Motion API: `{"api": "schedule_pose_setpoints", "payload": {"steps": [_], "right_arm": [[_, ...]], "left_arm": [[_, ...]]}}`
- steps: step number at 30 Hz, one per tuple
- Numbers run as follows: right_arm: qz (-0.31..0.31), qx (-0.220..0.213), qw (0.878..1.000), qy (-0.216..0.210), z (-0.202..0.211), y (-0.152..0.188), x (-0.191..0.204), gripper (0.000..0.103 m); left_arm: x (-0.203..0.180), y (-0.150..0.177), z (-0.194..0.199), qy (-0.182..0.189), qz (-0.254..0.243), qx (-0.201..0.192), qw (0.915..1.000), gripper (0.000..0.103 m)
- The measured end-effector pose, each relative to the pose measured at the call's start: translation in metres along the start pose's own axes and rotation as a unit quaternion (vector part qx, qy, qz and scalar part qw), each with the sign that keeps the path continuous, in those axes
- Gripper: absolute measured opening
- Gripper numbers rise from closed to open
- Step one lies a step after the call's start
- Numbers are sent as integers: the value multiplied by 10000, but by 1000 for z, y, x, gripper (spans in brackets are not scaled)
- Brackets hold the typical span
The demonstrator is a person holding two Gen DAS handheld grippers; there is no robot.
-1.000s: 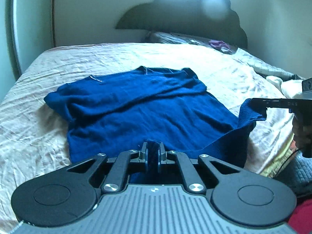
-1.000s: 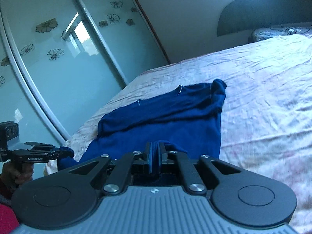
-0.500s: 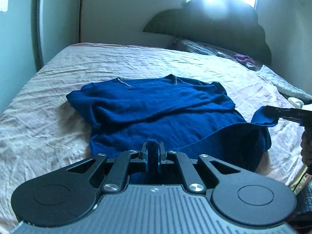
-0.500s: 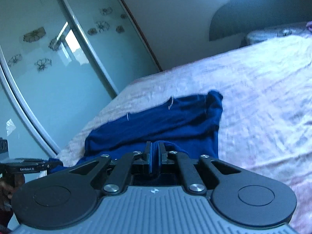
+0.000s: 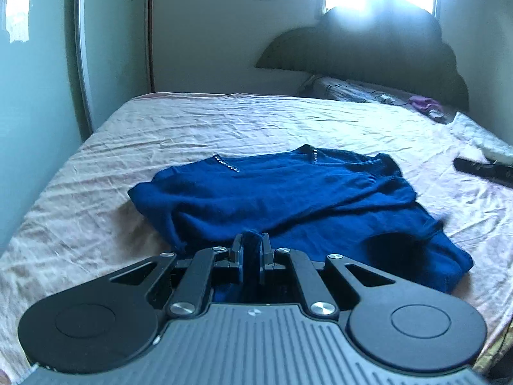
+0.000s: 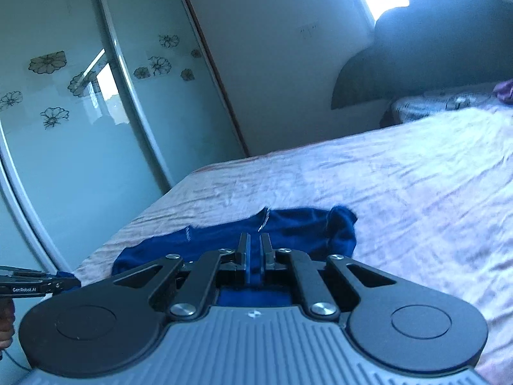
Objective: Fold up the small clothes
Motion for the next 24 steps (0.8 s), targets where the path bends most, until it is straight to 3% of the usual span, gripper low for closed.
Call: {"api": "schedule_pose_setpoints", "payload": {"steps": [5, 9, 11, 13, 14, 15, 20, 24], "right_arm": [[90, -34, 10000, 18, -7, -11, -3, 5], [597, 465, 9971, 35, -17, -2, 2, 6], [734, 734, 9946, 78, -19, 8, 2, 11], [724, 1018, 9922, -14, -21, 20, -1, 37], [729, 1200, 9901, -81, -22, 27, -2, 68], [819, 1328, 9877, -104, -23, 35, -2, 82], [1672, 1697, 9710, -184, -38, 58, 22, 80], [2737, 2301, 9339, 77, -71, 88, 43, 75]], "left_arm": [[-1, -2, -12, -135, -57, 23, 9999, 8], [0, 0, -15, -104, -55, 55, 9999, 8], [0, 2, -16, -120, -91, 62, 9999, 8], [0, 5, -17, -128, -98, 99, 9998, 8], [0, 6, -18, -123, -102, 127, 9998, 8], [0, 8, -19, -118, -108, 147, 9998, 8], [0, 12, -21, -131, -138, 188, 9996, 8], [-1, 13, -21, -107, -108, 196, 9997, 8]]}}
Point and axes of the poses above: each gripper's, at about its wrist camera, not at the fingertips, and z roughly against the way its jaws point, x to its left, y to its underside, the point moved 6 cm from there along -z, roughly the way its jaws point, and after that the axes turned 14 degrees about -y, right-handed, at the moved point
